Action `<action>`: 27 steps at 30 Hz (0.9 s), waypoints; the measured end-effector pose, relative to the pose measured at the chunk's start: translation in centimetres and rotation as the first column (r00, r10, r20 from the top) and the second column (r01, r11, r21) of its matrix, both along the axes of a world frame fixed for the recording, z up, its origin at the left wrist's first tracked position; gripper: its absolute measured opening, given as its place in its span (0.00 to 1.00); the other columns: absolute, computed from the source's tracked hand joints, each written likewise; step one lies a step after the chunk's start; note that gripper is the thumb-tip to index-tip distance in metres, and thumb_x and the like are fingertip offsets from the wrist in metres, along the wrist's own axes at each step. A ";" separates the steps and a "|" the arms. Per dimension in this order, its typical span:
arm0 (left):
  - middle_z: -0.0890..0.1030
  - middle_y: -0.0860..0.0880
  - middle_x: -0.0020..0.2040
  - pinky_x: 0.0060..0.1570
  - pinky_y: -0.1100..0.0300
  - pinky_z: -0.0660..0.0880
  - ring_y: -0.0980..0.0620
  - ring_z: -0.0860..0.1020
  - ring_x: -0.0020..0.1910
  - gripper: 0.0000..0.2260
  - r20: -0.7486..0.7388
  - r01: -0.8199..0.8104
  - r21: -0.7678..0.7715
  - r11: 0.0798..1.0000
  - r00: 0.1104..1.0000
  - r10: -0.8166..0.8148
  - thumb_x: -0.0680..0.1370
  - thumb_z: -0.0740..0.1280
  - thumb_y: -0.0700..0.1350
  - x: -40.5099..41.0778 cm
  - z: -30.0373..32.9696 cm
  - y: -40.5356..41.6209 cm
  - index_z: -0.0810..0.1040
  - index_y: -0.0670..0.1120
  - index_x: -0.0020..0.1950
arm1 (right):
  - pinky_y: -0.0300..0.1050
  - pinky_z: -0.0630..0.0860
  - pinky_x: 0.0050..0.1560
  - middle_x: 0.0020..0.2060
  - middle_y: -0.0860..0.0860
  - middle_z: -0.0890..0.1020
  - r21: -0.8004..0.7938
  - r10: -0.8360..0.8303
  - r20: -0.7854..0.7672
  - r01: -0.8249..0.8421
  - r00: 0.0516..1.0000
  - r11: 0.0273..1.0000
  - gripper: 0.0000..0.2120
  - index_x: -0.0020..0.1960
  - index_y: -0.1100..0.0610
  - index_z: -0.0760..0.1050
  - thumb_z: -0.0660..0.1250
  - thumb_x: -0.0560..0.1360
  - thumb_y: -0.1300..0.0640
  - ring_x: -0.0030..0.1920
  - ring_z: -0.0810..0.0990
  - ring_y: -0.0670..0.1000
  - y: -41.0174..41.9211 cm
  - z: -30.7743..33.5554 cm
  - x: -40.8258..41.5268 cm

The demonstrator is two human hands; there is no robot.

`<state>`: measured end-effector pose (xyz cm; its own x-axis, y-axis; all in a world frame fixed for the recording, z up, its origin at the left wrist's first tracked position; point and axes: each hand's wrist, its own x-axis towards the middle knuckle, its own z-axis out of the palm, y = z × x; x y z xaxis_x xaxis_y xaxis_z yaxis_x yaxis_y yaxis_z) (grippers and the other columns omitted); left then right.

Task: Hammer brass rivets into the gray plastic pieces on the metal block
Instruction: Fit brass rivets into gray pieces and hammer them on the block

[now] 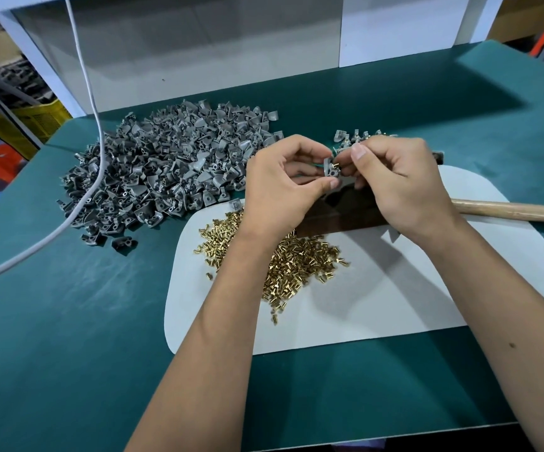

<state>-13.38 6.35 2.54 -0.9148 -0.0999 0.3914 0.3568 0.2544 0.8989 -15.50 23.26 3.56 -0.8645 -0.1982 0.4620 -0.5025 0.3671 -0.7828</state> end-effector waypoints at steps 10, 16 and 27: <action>0.86 0.53 0.54 0.64 0.60 0.75 0.64 0.81 0.57 0.04 0.079 0.021 -0.232 0.972 0.997 -0.003 0.78 0.73 0.40 -0.6 -1.0 0.0 0.82 0.47 0.45 | 0.43 0.71 0.44 0.36 0.49 0.82 0.415 -0.294 0.026 0.257 0.955 0.873 0.04 0.45 0.52 0.83 0.70 0.77 0.57 0.41 0.79 0.53 5.4 1.7 -2.3; 0.81 0.54 0.64 0.75 0.47 0.62 0.52 0.72 0.71 0.03 0.144 0.036 -0.327 0.944 0.989 0.012 0.78 0.74 0.44 -0.8 -0.9 -0.9 0.83 0.52 0.45 | 0.48 0.75 0.47 0.42 0.48 0.83 0.795 -0.264 0.292 -0.080 0.919 0.601 0.05 0.42 0.50 0.80 0.74 0.75 0.50 0.45 0.79 0.55 8.3 2.3 -2.6; 0.82 0.53 0.62 0.72 0.54 0.68 0.58 0.77 0.65 0.06 0.185 0.018 -0.286 0.958 0.982 0.036 0.74 0.78 0.42 -0.1 -0.4 -0.8 0.84 0.48 0.48 | 0.53 0.77 0.47 0.41 0.54 0.83 0.768 -0.236 0.211 -0.012 0.949 0.640 0.08 0.43 0.53 0.76 0.71 0.79 0.53 0.44 0.80 0.58 9.1 1.5 -3.0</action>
